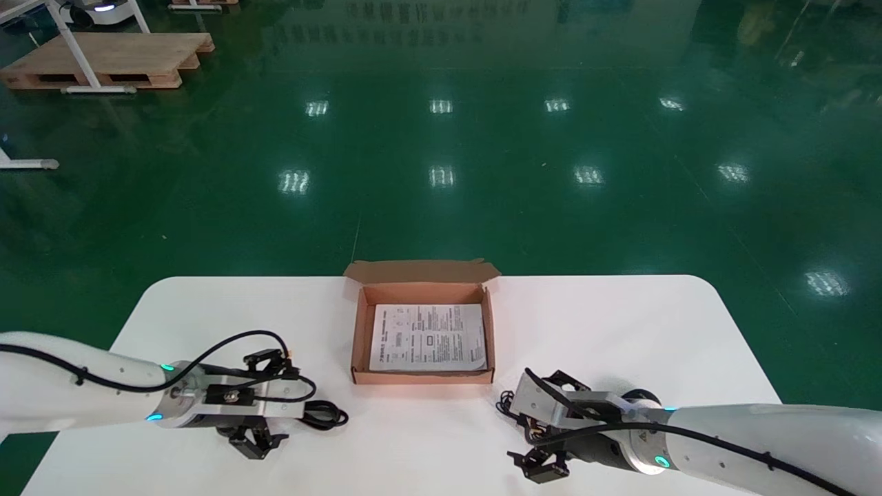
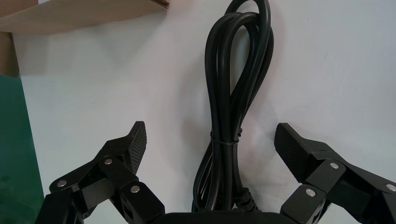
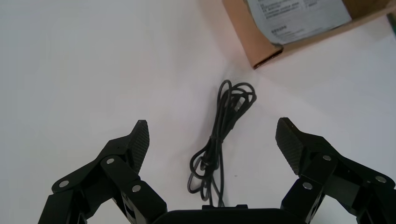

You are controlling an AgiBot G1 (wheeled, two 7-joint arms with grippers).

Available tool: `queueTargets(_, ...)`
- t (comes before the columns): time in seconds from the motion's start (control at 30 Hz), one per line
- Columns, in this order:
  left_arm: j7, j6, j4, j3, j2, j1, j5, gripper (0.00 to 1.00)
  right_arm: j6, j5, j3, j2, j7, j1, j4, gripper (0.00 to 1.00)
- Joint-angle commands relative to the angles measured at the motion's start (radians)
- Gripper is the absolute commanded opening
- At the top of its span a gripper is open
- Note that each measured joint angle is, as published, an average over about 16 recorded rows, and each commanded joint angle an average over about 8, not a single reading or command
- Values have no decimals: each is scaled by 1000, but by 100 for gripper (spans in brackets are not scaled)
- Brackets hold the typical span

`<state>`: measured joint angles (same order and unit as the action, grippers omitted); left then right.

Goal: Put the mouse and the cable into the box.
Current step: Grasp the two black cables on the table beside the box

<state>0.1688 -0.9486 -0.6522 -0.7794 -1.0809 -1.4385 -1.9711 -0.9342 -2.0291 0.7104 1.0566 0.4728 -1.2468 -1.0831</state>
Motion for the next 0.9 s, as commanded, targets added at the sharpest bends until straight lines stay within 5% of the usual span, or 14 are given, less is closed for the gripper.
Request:
queueTargets(0.03,0,0,1,0,0,0,0,100,13,-11,4,9,-1,5,14,100)
queueTargets(0.4,1,1,2,0,-1,-1,0,98,86,-99,22,70,16,-1,122,97)
queueTargets(0.47,1,1,2,0,-1,-1,0,81,88,-102,23,74,18,-3,128,79)
queueTargets(0.67,1,1,2,0,-1,-1,0,8,91,-103,23,76,20,-4,133,7)
queueTargets(0.73,1,1,2,0,-1,-1,0,0,90,-103,23,75,20,-4,131,0)
queueTargets(0.9,1,1,2,0,-1,-1,0,0,89,-102,23,73,18,-3,128,0)
